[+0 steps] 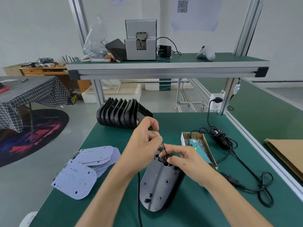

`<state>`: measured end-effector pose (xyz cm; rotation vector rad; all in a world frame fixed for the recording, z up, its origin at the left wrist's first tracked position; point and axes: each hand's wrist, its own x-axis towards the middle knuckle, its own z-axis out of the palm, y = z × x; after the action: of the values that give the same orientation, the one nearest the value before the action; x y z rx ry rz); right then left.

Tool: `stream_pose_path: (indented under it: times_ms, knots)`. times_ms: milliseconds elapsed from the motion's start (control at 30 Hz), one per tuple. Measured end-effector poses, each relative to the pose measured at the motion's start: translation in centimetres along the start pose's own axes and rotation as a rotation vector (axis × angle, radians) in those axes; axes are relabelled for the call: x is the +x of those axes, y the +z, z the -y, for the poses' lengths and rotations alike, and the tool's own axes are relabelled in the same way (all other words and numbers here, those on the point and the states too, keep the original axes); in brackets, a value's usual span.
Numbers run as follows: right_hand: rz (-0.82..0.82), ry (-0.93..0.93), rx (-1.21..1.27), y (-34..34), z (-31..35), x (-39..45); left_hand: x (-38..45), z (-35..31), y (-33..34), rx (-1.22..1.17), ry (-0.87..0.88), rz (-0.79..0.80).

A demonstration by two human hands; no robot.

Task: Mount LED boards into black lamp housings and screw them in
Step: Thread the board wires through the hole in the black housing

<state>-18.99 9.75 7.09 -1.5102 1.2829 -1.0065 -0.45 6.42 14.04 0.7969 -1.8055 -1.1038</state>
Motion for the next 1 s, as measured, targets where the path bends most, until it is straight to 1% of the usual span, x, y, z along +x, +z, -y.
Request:
stream_pose_path:
  times_ms: [367,667,733,867,933,1000]
  knots:
    - [-0.046,0.028,-0.059,0.5,0.8,-0.2,-0.6,0.1,0.0,-0.007,-0.014,-0.007]
    - [-0.080,0.036,0.013,0.2,0.1,-0.5,-0.7,1.5,-0.1,-0.050,-0.045,-0.040]
    - [-0.061,0.030,0.031,0.1,0.1,-0.6,-0.7,1.8,-0.2,-0.067,-0.050,-0.059]
    - [0.028,-0.010,0.046,-1.0,-0.8,-1.6,-0.3,2.1,-1.3,-0.131,-0.058,-0.122]
    - [0.109,-0.060,0.053,-0.9,-1.2,-2.2,0.0,1.8,-1.5,-0.220,-0.068,-0.121]
    - [0.136,-0.117,0.097,0.1,-1.8,-2.4,0.1,1.2,-1.2,-0.332,-0.056,-0.105]
